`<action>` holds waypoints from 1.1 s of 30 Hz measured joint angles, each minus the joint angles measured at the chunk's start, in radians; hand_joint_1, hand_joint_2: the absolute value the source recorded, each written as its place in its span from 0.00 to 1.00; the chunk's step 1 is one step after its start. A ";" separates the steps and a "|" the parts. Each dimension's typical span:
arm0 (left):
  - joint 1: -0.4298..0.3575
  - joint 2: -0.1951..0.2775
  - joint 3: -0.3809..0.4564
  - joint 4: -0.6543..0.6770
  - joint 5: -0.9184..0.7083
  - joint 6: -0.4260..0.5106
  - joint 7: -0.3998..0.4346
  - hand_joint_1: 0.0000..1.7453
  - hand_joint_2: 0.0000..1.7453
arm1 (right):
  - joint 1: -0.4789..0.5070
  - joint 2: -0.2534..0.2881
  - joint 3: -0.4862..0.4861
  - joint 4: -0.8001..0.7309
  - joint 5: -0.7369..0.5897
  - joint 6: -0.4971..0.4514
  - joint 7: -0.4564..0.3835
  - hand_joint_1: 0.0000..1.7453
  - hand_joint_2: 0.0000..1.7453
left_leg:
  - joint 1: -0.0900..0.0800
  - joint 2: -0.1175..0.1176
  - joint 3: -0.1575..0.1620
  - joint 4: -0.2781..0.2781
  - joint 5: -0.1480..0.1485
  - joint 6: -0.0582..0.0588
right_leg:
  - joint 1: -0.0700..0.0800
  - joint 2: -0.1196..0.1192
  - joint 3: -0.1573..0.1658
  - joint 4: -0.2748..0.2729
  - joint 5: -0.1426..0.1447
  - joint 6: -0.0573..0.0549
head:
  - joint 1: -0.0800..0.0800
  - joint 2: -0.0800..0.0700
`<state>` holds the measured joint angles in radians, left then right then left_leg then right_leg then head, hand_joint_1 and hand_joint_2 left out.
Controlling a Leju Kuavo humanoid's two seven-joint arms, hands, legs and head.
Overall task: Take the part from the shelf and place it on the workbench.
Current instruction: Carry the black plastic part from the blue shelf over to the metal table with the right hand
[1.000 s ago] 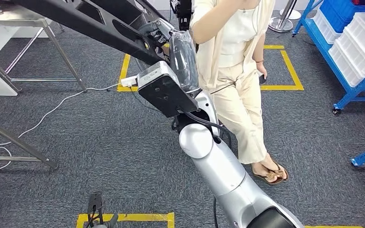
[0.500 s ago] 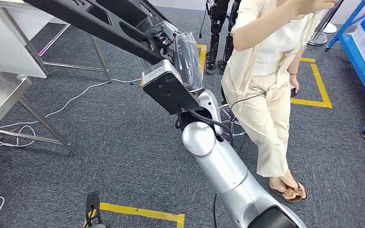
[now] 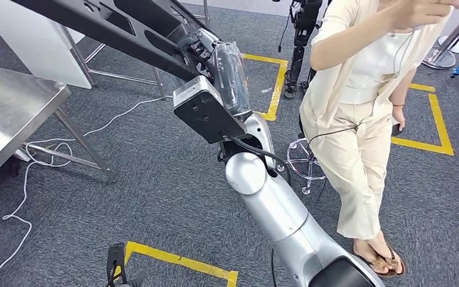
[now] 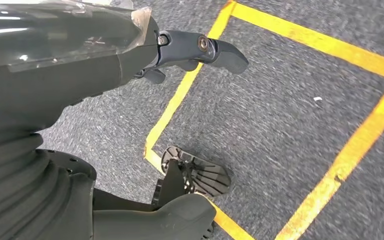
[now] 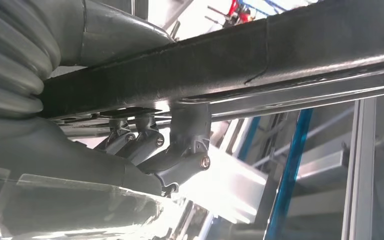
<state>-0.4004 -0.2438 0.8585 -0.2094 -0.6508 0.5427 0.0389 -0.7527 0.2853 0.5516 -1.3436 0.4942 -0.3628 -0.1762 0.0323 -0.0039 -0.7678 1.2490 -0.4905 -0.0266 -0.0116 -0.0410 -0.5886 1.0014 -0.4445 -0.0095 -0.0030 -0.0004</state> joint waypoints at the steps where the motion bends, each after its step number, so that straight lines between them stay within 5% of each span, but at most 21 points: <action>1: 0.000 0.001 0.000 0.000 0.000 0.000 0.000 0.00 1.00 | 0.000 0.000 0.000 0.002 0.000 0.000 0.000 0.99 1.00 | 0.003 0.015 0.035 -0.064 0.032 -0.003 | 0.000 -0.008 0.000 0.002 -0.002 0.003 | 0.000 0.000; 4: -0.003 0.004 0.000 0.000 0.000 -0.003 0.000 0.00 1.00 | 0.000 0.000 0.000 0.005 0.000 -0.001 0.000 0.99 1.00 | -0.001 0.056 0.114 -0.206 0.075 0.001 | 0.010 -0.026 -0.002 0.013 -0.013 0.019 | 0.001 0.000; 8: -0.004 0.008 0.001 -0.001 0.001 -0.007 0.004 0.00 1.00 | 0.003 0.000 0.001 0.009 0.005 -0.004 -0.002 0.99 1.00 | -0.008 0.025 0.117 -0.220 0.080 0.027 | 0.016 -0.037 -0.004 0.026 -0.028 0.036 | 0.006 0.000; 10: -0.004 0.011 0.001 -0.003 0.003 -0.009 0.005 0.00 1.00 | 0.007 -0.002 0.000 0.009 0.006 -0.006 -0.004 0.99 1.00 | -0.005 0.009 0.121 -0.225 0.084 0.041 | 0.010 -0.004 -0.038 0.100 -0.067 0.036 | 0.009 0.000; 12: -0.005 0.014 0.003 -0.004 0.008 -0.012 0.005 0.00 1.00 | 0.018 -0.006 -0.001 0.010 0.006 -0.009 -0.007 0.99 1.00 | -0.006 -0.010 0.121 -0.225 0.085 0.048 | 0.005 0.025 -0.103 0.238 -0.117 0.032 | 0.012 0.000; 14: -0.002 0.016 0.004 -0.004 0.011 -0.015 0.005 0.00 1.00 | 0.032 -0.010 -0.001 0.010 0.007 -0.010 -0.011 0.99 1.00 | -0.006 -0.033 0.121 -0.224 0.085 0.048 | 0.004 0.034 -0.144 0.310 -0.130 0.038 | 0.014 0.000; 15: -0.001 0.017 0.005 -0.004 0.011 -0.016 0.005 0.00 1.00 | 0.037 -0.012 -0.001 0.010 0.008 -0.011 -0.013 0.99 1.00 | -0.006 -0.044 0.121 -0.224 0.085 0.048 | 0.003 0.037 -0.136 0.288 -0.114 0.045 | 0.014 0.000; 18: -0.002 0.018 0.005 -0.004 0.004 -0.017 0.006 0.00 1.00 | 0.041 -0.013 -0.002 0.008 0.013 -0.016 -0.021 0.99 1.00 | -0.006 -0.074 0.119 -0.222 0.086 0.043 | -0.005 0.073 -0.048 0.095 -0.035 0.061 | 0.014 0.000; 20: -0.004 0.020 0.005 -0.004 -0.008 -0.018 0.010 0.00 1.00 | 0.046 -0.016 -0.005 0.005 0.021 -0.025 -0.023 0.99 1.00 | -0.008 -0.088 0.115 -0.223 0.089 0.033 | -0.006 0.092 -0.019 0.031 -0.014 0.054 | 0.013 0.000; 22: -0.004 0.022 0.005 -0.004 -0.019 -0.020 0.018 0.00 1.00 | 0.055 -0.021 -0.009 -0.002 0.039 -0.038 -0.020 0.99 1.00 | -0.005 -0.098 0.111 -0.229 0.093 0.020 | -0.004 0.081 -0.016 0.025 -0.009 0.041 | 0.012 0.000; 25: -0.006 0.027 0.005 -0.004 -0.026 -0.020 0.027 0.00 1.00 | 0.067 -0.027 -0.014 -0.017 0.080 -0.050 -0.008 0.99 1.00 | -0.004 -0.049 0.083 -0.174 0.054 0.008 | -0.011 0.059 -0.011 0.014 0.000 0.015 | 0.011 0.000; 27: -0.008 0.028 0.005 -0.004 -0.026 -0.017 0.028 0.00 1.00 | 0.074 -0.034 -0.017 -0.027 0.108 -0.047 0.004 0.99 1.00 | -0.005 -0.014 0.027 -0.045 -0.013 0.005 | -0.007 0.042 -0.010 0.012 0.000 0.004 | 0.009 0.000; 29: -0.007 0.028 0.005 -0.004 -0.024 -0.011 0.026 0.00 1.00 | 0.087 -0.042 -0.018 -0.032 0.131 -0.044 0.015 0.99 1.00 | -0.005 -0.007 -0.020 0.056 -0.048 0.003 | -0.002 0.024 -0.010 0.013 -0.001 0.001 | 0.010 0.000; 31: -0.006 0.028 0.005 -0.004 -0.022 -0.005 0.023 0.00 1.00 | 0.095 -0.048 -0.019 -0.035 0.143 -0.043 0.021 0.99 1.00 | -0.005 0.000 0.003 0.017 -0.015 0.005 | 0.001 0.007 -0.009 0.013 -0.003 -0.001 | 0.009 0.000; 33: -0.007 0.028 0.005 -0.004 -0.022 -0.001 0.019 0.00 1.00 | 0.096 -0.050 -0.021 -0.040 0.148 -0.043 0.022 0.99 1.00 | -0.010 0.033 0.080 -0.123 0.042 0.013 | 0.008 -0.007 -0.007 0.014 -0.006 0.002 | 0.009 0.000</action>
<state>-0.4075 -0.2162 0.8633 -0.2135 -0.6730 0.5420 0.0583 -0.6567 0.2355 0.5308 -1.3835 0.6423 -0.4057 -0.1540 0.0221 0.0292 -0.6879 1.1261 -0.4482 -0.0139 -0.0041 -0.0479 -0.5958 1.0153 -0.4506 -0.0076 0.0055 -0.0004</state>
